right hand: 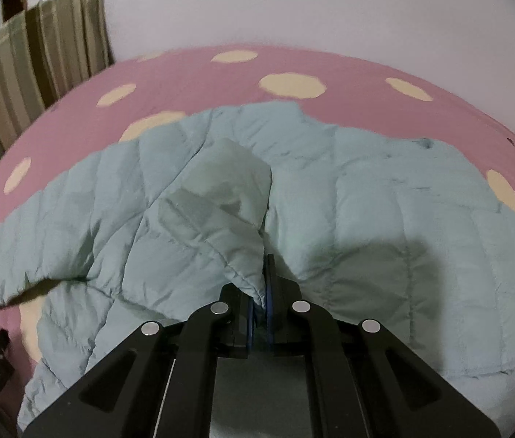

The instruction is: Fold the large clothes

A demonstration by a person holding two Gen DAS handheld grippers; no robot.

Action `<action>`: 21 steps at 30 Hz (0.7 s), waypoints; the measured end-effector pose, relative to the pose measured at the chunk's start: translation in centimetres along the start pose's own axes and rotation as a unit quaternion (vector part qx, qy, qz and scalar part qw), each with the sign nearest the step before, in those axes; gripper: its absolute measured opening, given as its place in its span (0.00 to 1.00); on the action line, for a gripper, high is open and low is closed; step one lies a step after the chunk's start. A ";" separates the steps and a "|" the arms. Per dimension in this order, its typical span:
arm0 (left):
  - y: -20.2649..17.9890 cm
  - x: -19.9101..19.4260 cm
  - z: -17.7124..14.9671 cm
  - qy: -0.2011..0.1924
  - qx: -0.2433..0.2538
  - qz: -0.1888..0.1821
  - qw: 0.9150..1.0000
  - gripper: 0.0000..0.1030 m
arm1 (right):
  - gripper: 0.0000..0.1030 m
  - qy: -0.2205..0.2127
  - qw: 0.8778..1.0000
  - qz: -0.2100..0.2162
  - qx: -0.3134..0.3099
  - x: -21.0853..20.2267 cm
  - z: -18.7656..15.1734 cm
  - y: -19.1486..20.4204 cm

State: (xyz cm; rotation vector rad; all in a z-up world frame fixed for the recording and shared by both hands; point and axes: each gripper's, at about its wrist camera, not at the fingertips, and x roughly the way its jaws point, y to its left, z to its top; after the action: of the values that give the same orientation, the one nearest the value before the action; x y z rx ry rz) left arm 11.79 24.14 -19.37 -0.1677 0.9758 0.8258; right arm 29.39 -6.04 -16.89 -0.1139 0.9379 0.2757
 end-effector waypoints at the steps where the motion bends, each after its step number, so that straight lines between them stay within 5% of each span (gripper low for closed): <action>1: 0.0 0.0 0.0 0.000 0.000 -0.001 1.000 0.98 | 0.04 0.007 1.000 0.000 -0.007 0.4 0.0 0.4; 11: 0.0 0.0 0.0 0.000 0.000 0.000 1.000 0.98 | 0.10 0.030 0.999 -0.009 -0.040 1.6 0.0 2.6; 15: 0.0 0.0 0.0 0.000 0.000 0.000 1.000 0.98 | 0.42 0.025 0.998 0.035 -0.039 0.4 -0.1 3.0; 21: 0.0 0.0 0.0 0.000 -0.001 -0.001 1.000 0.98 | 0.45 -0.029 0.994 0.102 -0.039 -6.0 -1.3 1.8</action>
State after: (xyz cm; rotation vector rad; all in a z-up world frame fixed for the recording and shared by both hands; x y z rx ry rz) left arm 11.78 24.14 -19.35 -0.1698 0.9760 0.8251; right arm 24.47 -5.70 -12.76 -0.0817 0.8830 0.5038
